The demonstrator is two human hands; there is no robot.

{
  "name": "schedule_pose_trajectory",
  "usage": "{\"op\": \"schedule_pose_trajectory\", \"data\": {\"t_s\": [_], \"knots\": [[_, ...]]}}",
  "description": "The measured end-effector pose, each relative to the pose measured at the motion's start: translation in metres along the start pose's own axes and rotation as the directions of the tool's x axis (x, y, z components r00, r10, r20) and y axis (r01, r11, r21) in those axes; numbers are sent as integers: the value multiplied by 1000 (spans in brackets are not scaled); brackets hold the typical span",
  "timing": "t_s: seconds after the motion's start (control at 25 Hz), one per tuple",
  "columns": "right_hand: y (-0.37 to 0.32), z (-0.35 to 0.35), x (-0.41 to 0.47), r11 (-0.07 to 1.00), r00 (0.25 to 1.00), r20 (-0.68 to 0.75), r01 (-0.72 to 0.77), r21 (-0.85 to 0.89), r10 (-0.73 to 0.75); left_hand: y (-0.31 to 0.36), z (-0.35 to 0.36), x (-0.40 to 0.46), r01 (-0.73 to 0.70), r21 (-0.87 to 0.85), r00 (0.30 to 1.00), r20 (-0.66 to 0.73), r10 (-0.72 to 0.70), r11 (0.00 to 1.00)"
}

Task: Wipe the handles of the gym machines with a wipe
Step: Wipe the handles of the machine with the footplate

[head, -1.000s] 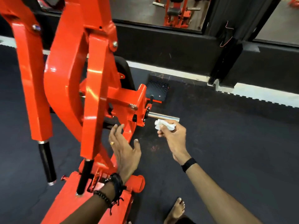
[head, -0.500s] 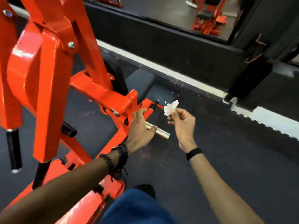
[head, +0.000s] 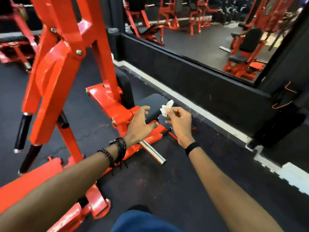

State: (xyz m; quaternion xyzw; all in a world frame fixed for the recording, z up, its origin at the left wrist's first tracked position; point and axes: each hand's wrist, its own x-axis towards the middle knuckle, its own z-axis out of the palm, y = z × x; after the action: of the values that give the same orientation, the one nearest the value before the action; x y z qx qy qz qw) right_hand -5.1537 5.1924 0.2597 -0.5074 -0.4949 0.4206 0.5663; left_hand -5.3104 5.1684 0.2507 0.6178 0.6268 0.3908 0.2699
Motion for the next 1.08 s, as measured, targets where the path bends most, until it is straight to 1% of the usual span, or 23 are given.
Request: {"op": "schedule_pose_trajectory", "data": {"t_s": [0.24, 0.4, 0.64, 0.88, 1.08], "knots": [[-22, -56, -30, 998, 989, 137, -57, -2, 56, 50, 17, -54, 98, -15, 990, -103, -99, 995], [-40, -81, -47, 1000, 985, 169, -26, -12, 28, 73, 19, -87, 121, -8, 984, -134, -121, 993], [-92, -85, -64, 992, 959, 260, 124, -16, -115, 119, -12, -115, 60, 6, 983, -177, -58, 998], [-117, -83, -74, 979, 950, 257, 198, -57, -177, 157, -41, -133, 5, 22, 969, -248, 0, 1000], [-125, -110, -68, 964, 939, 276, 242, -113, -203, 186, -35, -138, -18, -21, 965, -262, 12, 1000]]}}
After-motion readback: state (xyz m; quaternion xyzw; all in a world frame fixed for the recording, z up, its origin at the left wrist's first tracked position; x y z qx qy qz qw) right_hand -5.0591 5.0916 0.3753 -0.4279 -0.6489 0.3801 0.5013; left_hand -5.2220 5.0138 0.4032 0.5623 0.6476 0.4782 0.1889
